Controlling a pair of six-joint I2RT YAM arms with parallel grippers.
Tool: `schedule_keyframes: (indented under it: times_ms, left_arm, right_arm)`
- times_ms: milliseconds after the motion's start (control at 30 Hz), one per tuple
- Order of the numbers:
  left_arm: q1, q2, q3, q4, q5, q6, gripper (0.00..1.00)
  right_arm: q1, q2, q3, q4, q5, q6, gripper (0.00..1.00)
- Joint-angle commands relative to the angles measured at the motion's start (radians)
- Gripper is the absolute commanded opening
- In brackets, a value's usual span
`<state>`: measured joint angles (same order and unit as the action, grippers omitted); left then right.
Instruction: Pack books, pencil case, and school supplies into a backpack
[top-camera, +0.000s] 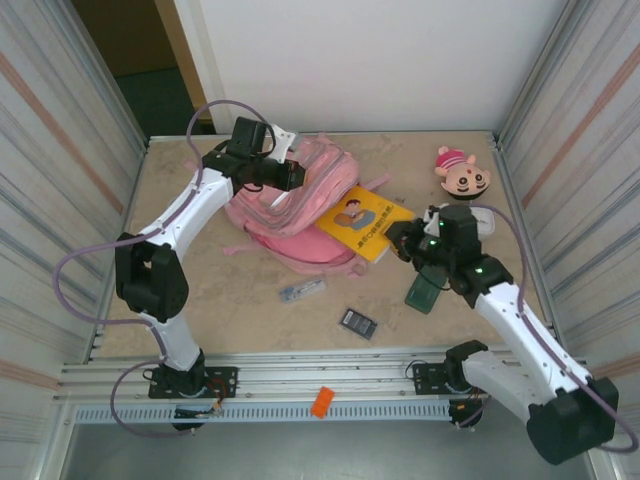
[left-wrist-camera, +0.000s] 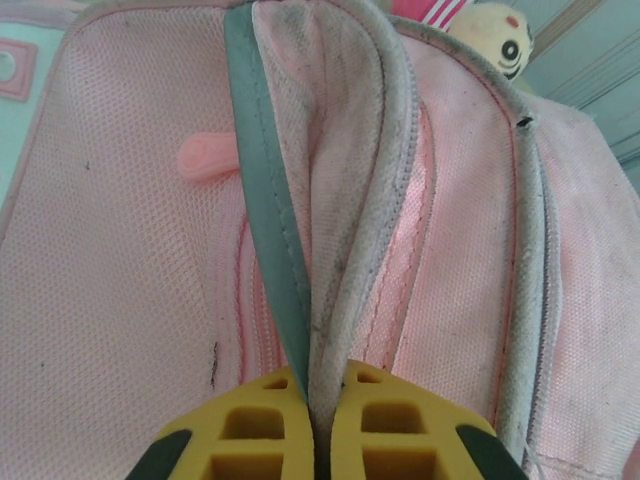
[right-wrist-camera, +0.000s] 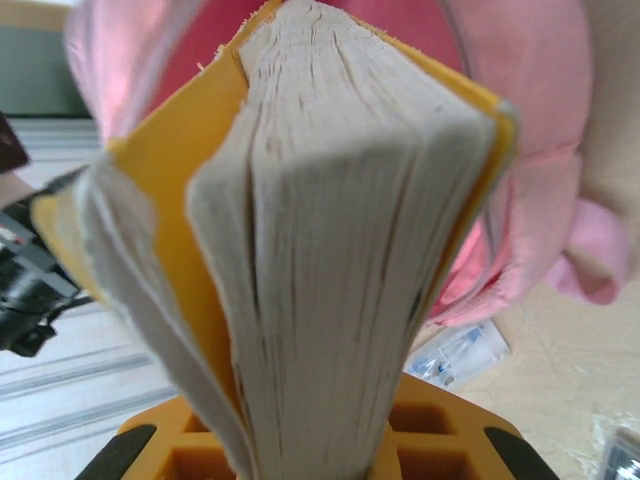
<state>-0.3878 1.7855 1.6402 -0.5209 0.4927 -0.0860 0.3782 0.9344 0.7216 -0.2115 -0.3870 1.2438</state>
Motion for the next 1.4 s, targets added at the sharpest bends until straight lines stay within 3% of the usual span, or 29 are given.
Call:
schedule_keyframes:
  times_ms: [0, 200, 333, 500, 633, 733, 867, 967, 1133, 1267, 1367]
  left_arm:
    - [0.004, -0.082, 0.014, 0.133, 0.106, -0.077, 0.00]
    - [0.026, -0.074, 0.019, 0.176, 0.187, -0.103, 0.00]
    - [0.038, -0.066, 0.035, 0.179, 0.231, -0.076, 0.00]
    - [0.043, -0.063, 0.044, 0.181, 0.251, -0.063, 0.00]
    - [0.043, -0.077, 0.035, 0.160, 0.241, -0.042, 0.00]
    - [0.044, -0.091, 0.030, 0.128, 0.200, -0.012, 0.00]
    - [0.044, -0.098, 0.018, 0.093, 0.158, 0.023, 0.00]
    - [0.044, -0.104, -0.003, 0.090, 0.140, 0.036, 0.00]
    - [0.042, -0.110, -0.046, 0.083, 0.107, 0.069, 0.00]
    - [0.010, -0.106, -0.077, 0.033, 0.037, 0.199, 0.00]
    - [-0.036, -0.079, -0.086, -0.026, 0.009, 0.278, 0.00]
  right_arm:
    - [0.070, 0.082, -0.034, 0.315, 0.128, 0.065, 0.00]
    - [0.120, 0.341, -0.016, 0.713, 0.150, 0.066, 0.00]
    - [0.149, 0.528, 0.058, 0.865, 0.167, 0.079, 0.00]
    - [0.155, 0.771, 0.200, 0.909, 0.187, 0.113, 0.00]
    - [0.148, 0.925, 0.330, 0.823, 0.172, 0.118, 0.00]
    - [0.145, 0.962, 0.364, 0.733, 0.178, 0.119, 0.16]
    - [0.134, 0.913, 0.336, 0.579, 0.190, 0.099, 0.53]
    - [0.121, 0.801, 0.263, 0.470, 0.201, 0.059, 0.74]
    - [0.113, 0.495, 0.122, 0.249, 0.287, -0.038, 0.82]
    - [0.137, 0.260, 0.149, -0.030, 0.382, -0.319, 0.84]
    - [0.159, 0.164, 0.183, -0.123, 0.382, -0.595, 0.83]
